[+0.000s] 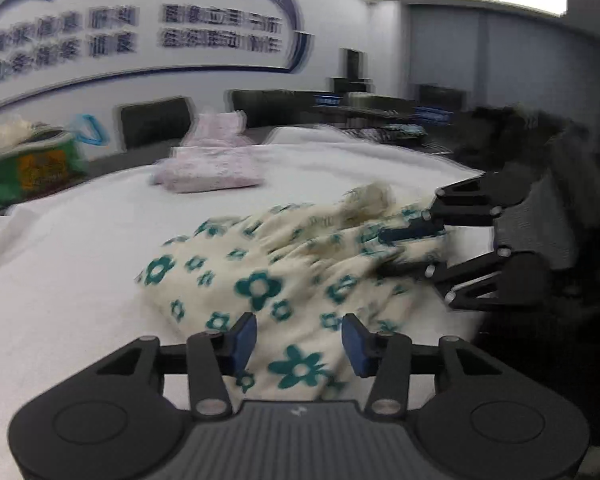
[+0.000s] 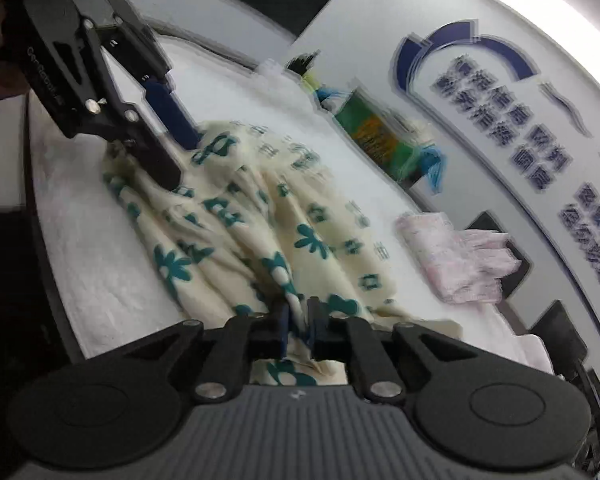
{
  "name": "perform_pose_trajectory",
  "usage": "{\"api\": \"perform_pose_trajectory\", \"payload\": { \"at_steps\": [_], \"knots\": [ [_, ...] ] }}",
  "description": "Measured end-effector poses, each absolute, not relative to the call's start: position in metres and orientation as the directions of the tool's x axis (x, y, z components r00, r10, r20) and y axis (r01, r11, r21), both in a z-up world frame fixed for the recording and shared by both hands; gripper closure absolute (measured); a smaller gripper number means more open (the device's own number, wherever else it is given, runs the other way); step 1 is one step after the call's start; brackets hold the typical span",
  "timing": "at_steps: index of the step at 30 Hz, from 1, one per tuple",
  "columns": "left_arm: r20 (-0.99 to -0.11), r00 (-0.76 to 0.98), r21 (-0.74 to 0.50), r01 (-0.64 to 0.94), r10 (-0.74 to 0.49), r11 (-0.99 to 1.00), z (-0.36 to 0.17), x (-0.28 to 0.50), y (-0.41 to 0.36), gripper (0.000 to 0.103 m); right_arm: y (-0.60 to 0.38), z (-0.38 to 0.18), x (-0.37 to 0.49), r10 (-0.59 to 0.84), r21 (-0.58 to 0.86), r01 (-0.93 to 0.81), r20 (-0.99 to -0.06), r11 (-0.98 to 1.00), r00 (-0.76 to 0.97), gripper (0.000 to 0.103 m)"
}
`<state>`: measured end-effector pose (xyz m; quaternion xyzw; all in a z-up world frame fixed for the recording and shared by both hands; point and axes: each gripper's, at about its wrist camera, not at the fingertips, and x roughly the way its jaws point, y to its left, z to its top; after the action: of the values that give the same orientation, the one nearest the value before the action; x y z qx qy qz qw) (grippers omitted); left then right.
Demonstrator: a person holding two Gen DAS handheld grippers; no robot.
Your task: Fold clothes
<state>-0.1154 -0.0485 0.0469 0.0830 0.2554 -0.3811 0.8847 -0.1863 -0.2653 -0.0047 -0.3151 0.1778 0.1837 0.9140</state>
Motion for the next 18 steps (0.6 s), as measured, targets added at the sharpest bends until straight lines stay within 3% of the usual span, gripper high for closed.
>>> {"api": "perform_pose_trajectory", "payload": {
  "at_steps": [1, 2, 4, 5, 7, 9, 12, 15, 17, 18],
  "knots": [
    [-0.512, 0.579, -0.039, 0.723, -0.635, 0.690, 0.061, -0.108, -0.043, 0.050, -0.275, 0.002, -0.191, 0.208, -0.458, -0.412, -0.431, 0.787, 0.878, 0.047],
    [-0.510, 0.592, -0.015, 0.719, -0.624, 0.695, 0.076, -0.098, -0.039, 0.048, -0.290, 0.010, -0.198, 0.181, -0.385, -0.351, -0.412, 0.854, 0.893, 0.036],
    [-0.524, 0.583, 0.039, 0.744, -0.621, 0.667, 0.094, -0.059, -0.054, 0.042, -0.323, 0.022, -0.209, 0.127, -0.188, -0.215, -0.393, 0.958, 0.911, 0.035],
    [-0.535, 0.568, 0.062, 0.765, -0.626, 0.641, 0.102, -0.037, -0.065, 0.030, -0.342, 0.026, -0.214, 0.106, -0.036, -0.129, -0.380, 0.991, 0.919, 0.035],
    [-0.575, 0.491, 0.061, 0.824, -0.655, 0.564, 0.108, 0.010, -0.089, 0.022, -0.377, 0.024, -0.219, 0.098, 0.289, 0.012, -0.365, 0.957, 0.926, 0.035],
    [-0.642, 0.292, -0.075, 0.896, -0.709, 0.437, 0.089, 0.061, -0.124, 0.022, -0.397, 0.013, -0.216, 0.116, 0.520, 0.115, -0.390, 0.847, 0.914, 0.036],
    [-0.708, 0.151, -0.191, 0.900, -0.690, 0.393, 0.052, 0.107, -0.175, 0.031, -0.393, 0.004, -0.204, 0.080, 0.576, 0.192, -0.413, 0.795, 0.907, 0.037],
    [-0.730, 0.089, -0.226, 0.904, -0.677, 0.362, 0.026, 0.109, -0.201, 0.036, -0.383, 0.000, -0.183, 0.044, 0.549, 0.226, -0.436, 0.805, 0.899, 0.048],
    [-0.729, 0.100, -0.204, 0.913, -0.678, 0.353, 0.019, 0.100, -0.204, 0.057, -0.377, -0.003, -0.162, 0.017, 0.479, 0.241, -0.472, 0.844, 0.882, 0.093],
    [-0.722, 0.135, -0.170, 0.916, -0.679, 0.363, 0.019, 0.095, -0.201, 0.072, -0.374, -0.002, -0.154, 0.013, 0.442, 0.233, -0.486, 0.866, 0.874, 0.094]
  ]
}}
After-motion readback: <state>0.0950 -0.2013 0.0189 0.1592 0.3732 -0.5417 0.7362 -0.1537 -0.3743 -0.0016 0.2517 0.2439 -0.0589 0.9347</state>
